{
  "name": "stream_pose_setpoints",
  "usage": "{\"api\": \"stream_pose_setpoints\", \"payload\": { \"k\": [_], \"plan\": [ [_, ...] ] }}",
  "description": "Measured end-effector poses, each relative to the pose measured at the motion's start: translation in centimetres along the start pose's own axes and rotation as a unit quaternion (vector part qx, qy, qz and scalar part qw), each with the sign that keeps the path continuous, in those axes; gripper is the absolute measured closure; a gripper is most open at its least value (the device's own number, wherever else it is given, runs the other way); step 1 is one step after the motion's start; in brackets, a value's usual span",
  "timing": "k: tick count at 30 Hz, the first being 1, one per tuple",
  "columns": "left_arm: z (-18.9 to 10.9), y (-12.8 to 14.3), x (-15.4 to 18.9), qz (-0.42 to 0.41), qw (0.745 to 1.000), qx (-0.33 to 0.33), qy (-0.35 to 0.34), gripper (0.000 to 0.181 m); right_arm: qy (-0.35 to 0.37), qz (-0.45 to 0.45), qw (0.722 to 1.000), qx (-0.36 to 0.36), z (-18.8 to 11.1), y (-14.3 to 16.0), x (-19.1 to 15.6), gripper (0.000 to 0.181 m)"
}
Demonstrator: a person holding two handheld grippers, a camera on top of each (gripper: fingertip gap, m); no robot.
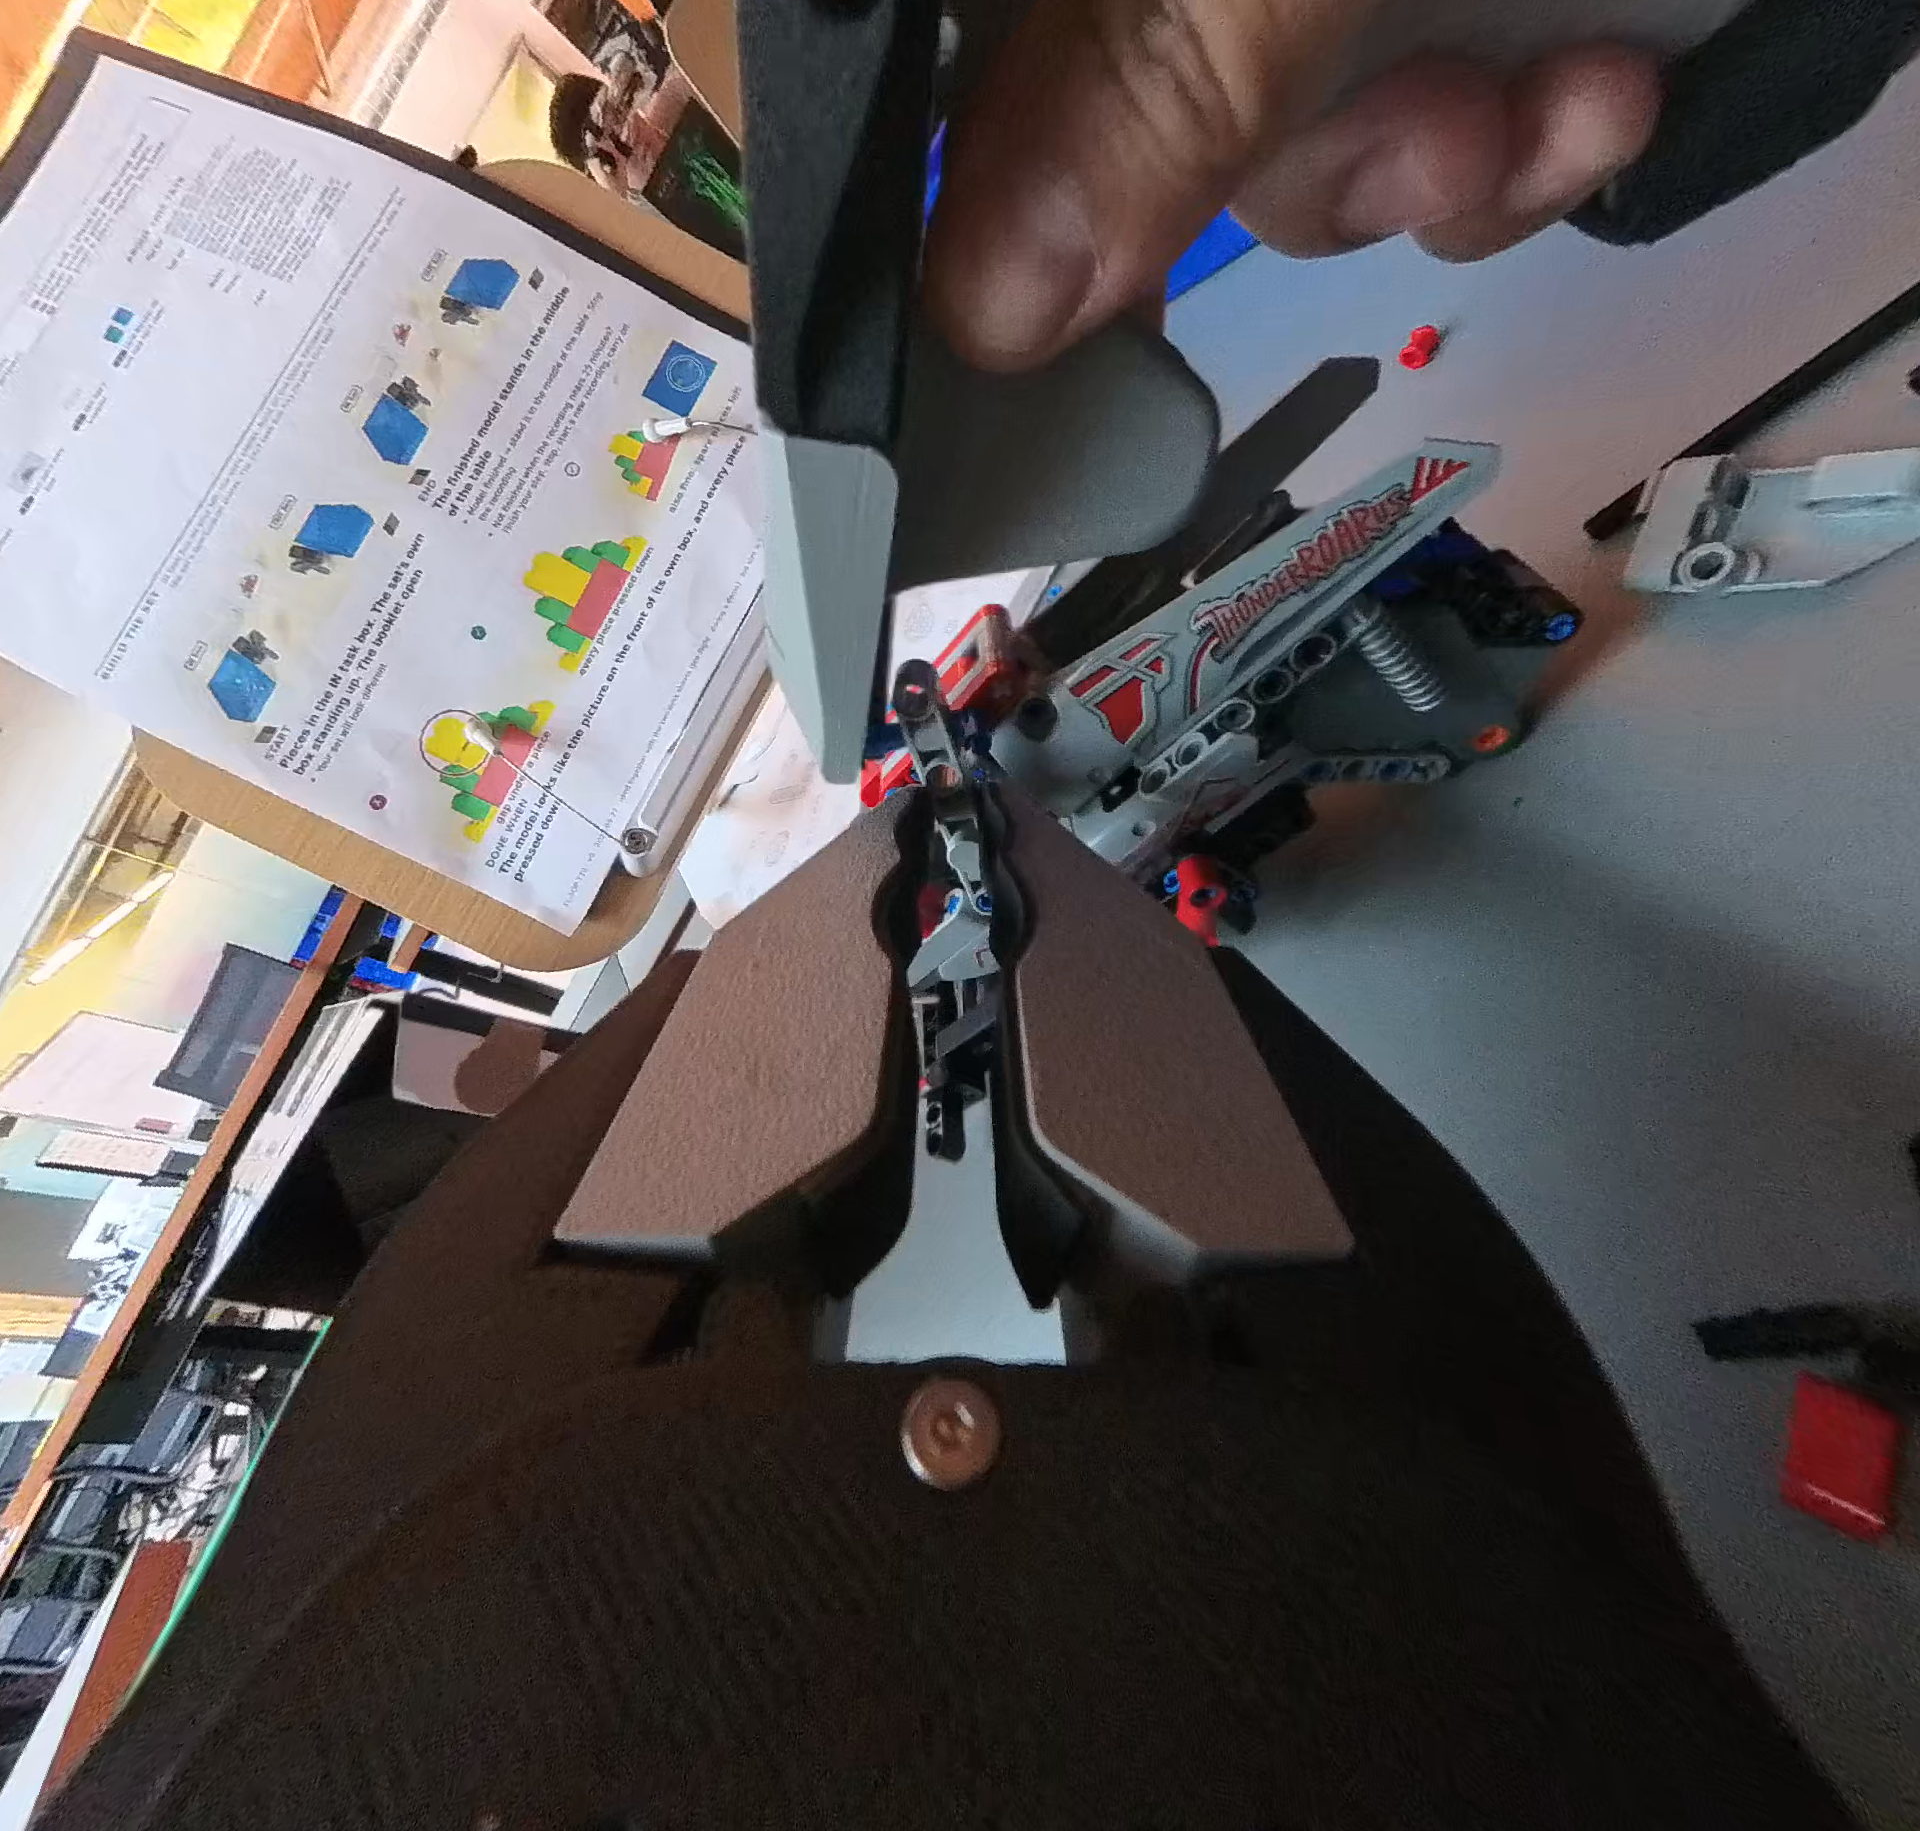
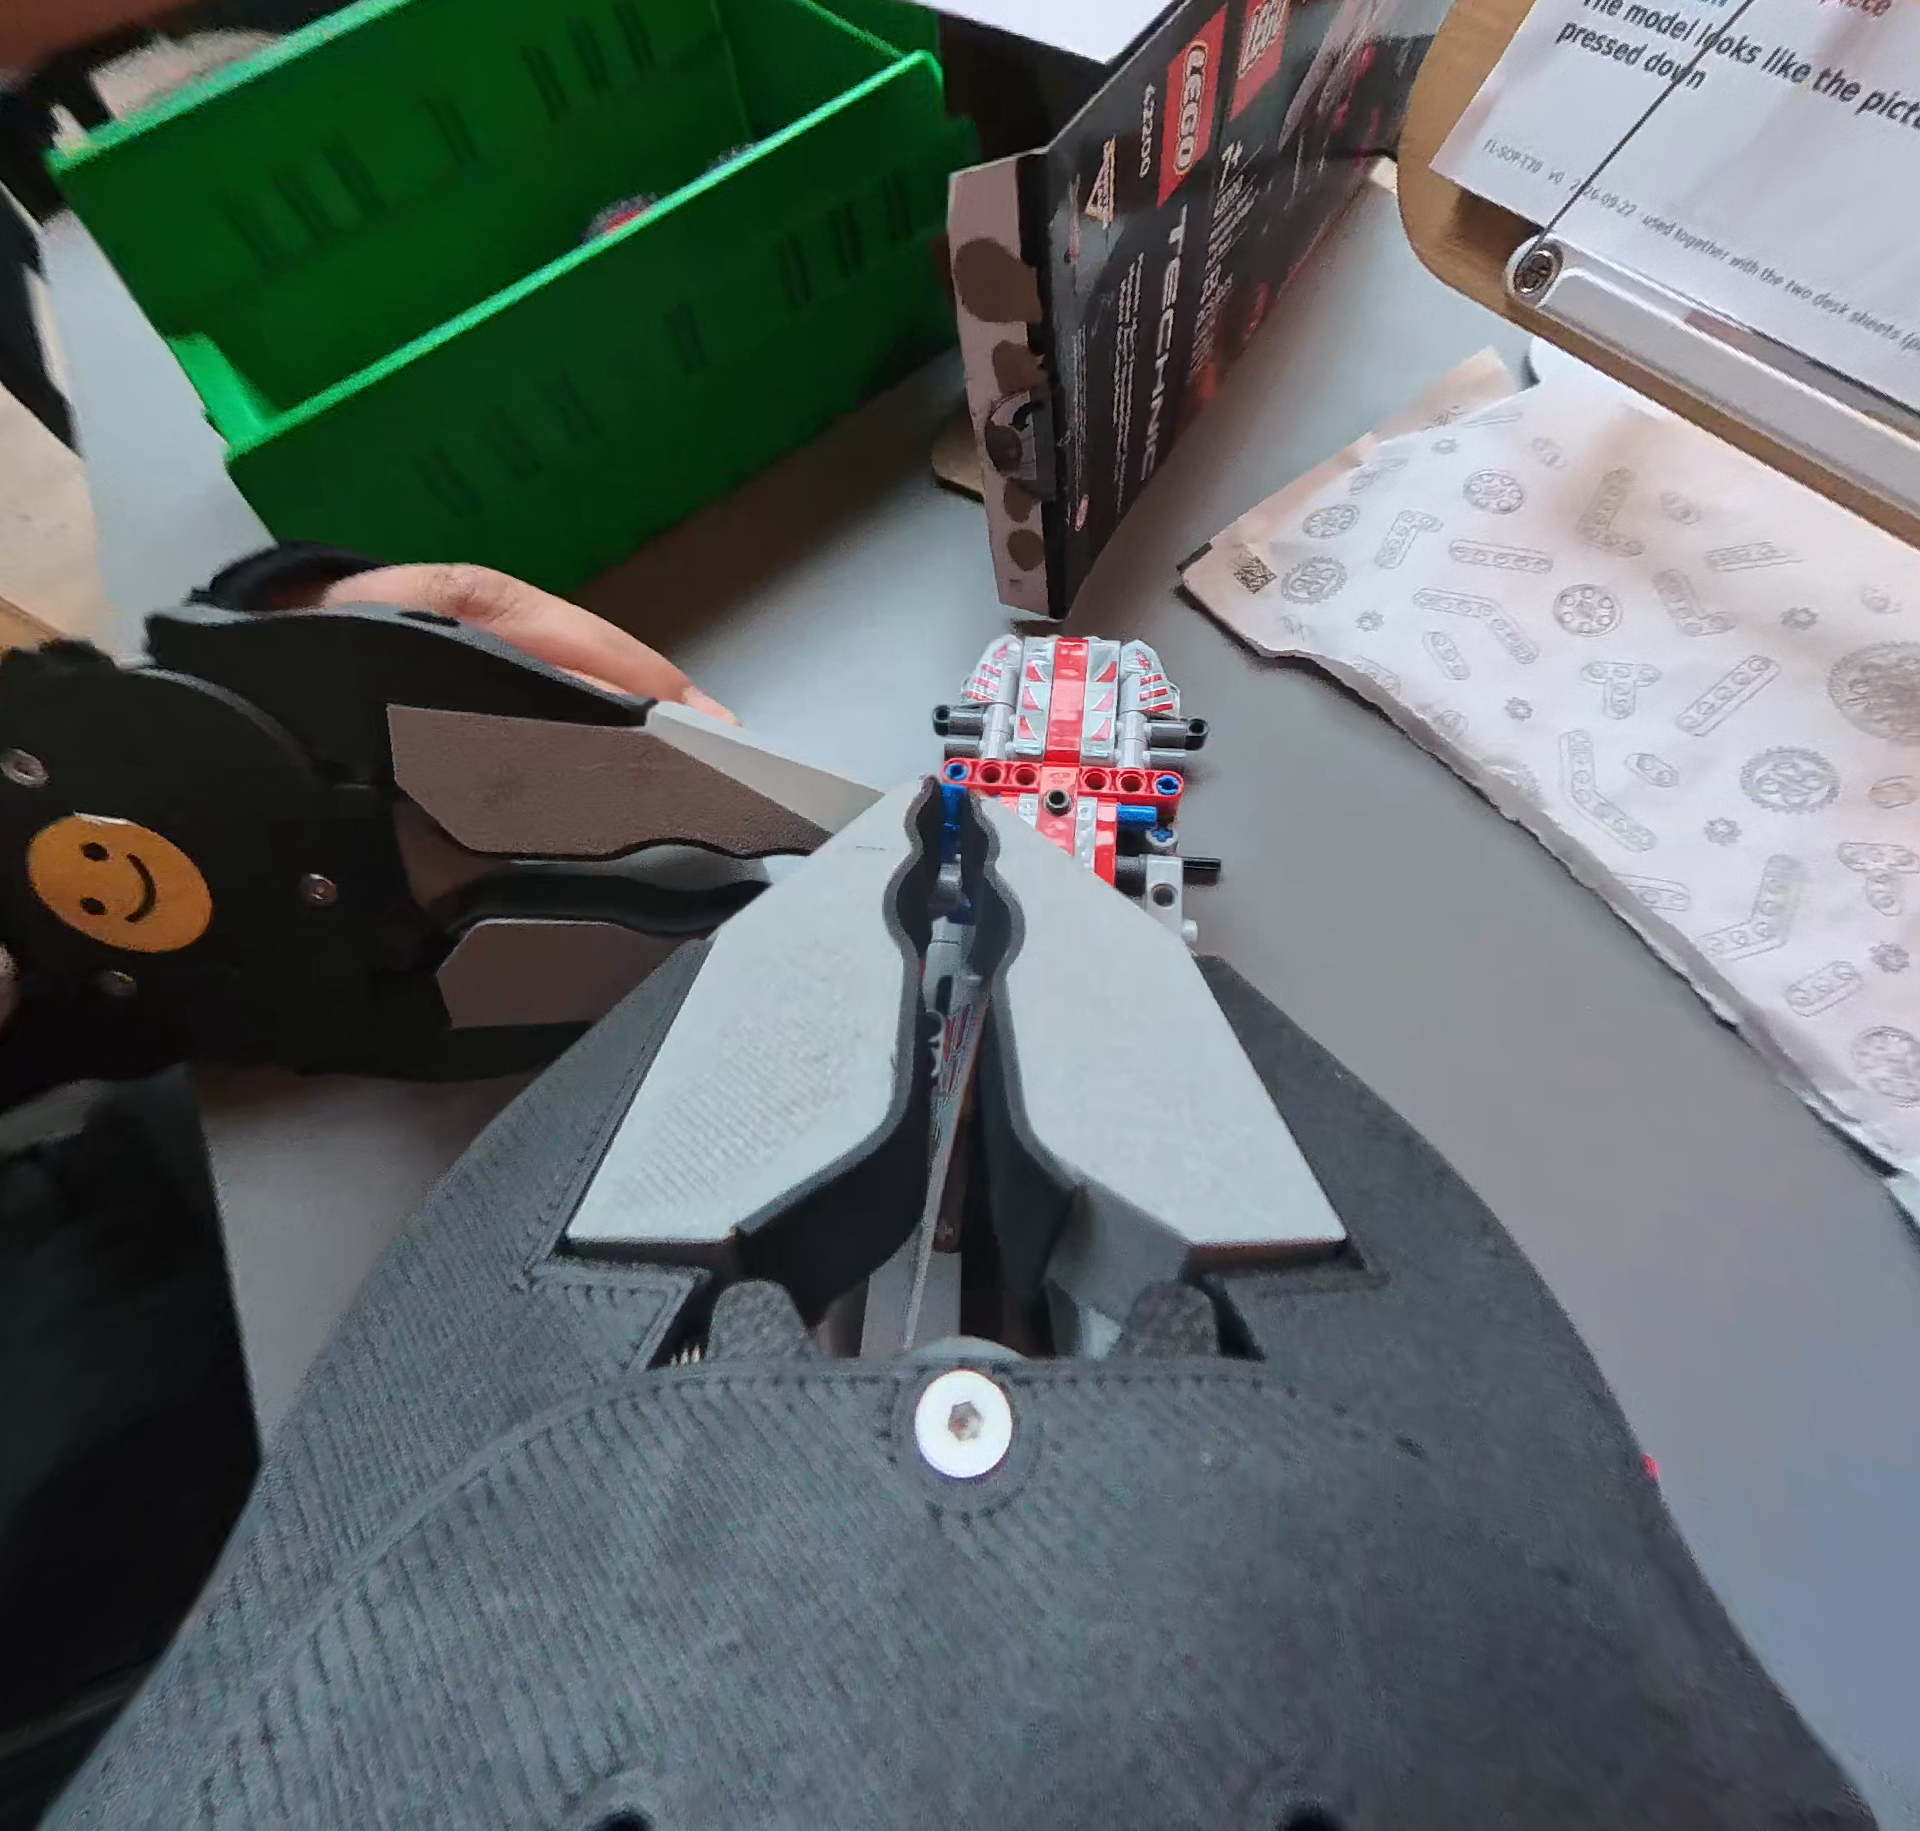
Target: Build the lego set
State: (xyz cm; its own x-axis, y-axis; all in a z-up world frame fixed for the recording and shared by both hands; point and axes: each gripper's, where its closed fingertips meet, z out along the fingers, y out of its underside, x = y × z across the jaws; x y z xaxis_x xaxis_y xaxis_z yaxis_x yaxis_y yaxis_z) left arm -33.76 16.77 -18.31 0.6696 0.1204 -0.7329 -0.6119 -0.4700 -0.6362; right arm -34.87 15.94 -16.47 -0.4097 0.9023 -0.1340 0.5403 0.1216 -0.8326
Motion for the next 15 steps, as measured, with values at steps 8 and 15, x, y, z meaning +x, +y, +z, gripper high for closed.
{"api": "stream_pose_setpoints", "payload": {
  "k": [8, 15],
  "plan": [
    [0.0, -0.5, 0.4, -0.055, 0.998, 0.014, 0.025, 0.175, -0.029, 0.027, 0.997, -0.058, -0.7, 0.6, -0.4, 0.18],
    [0.2, -0.3, 0.0, -0.067, 0.998, 0.009, 0.015, 0.175, 0.008, -0.052, 0.99, -0.128, -0.6, 0.8, 0.0, 0.179]
  ]
}}
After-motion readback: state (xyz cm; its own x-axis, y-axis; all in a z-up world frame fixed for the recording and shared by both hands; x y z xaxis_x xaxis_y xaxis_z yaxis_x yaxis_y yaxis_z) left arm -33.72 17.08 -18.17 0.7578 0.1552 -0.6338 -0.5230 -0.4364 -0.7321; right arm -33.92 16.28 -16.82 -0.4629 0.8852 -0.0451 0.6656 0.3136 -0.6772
